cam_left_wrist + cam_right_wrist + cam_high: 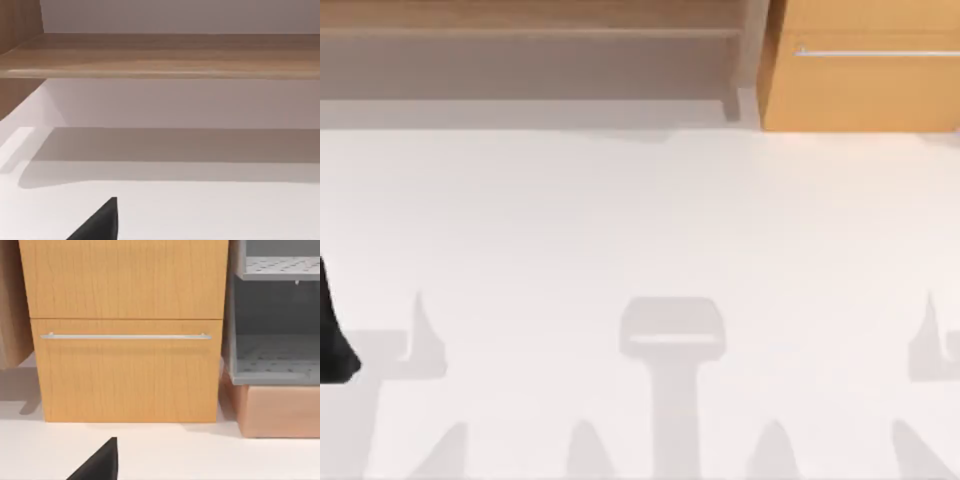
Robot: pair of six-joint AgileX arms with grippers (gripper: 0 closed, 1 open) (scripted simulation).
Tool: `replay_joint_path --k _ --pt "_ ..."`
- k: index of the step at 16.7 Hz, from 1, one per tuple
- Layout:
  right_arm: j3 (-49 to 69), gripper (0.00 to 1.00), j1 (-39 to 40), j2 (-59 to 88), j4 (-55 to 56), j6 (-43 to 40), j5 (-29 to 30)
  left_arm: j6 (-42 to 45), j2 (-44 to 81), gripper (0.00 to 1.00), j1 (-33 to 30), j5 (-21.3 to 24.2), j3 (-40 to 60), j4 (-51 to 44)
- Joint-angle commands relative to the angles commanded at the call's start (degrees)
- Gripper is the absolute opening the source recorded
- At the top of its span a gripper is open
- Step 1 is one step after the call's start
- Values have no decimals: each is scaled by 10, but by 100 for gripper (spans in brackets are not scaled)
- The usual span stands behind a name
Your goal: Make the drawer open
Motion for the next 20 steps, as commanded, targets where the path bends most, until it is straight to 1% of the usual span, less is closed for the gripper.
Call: replay_joint_path --k 3,7,16,20 --pt "6 100 -5 8 5 0 -5 0 0 100 0 0 0 0" --pt "68 100 -57 95 58 3 -51 0 0 100 0 0 0 0" --pt "284 100 -240 520 240 11 -224 0 0 100 0 0 0 0" --pt "354 100 -294 653 299 11 -285 0 0 100 0 0 0 0"
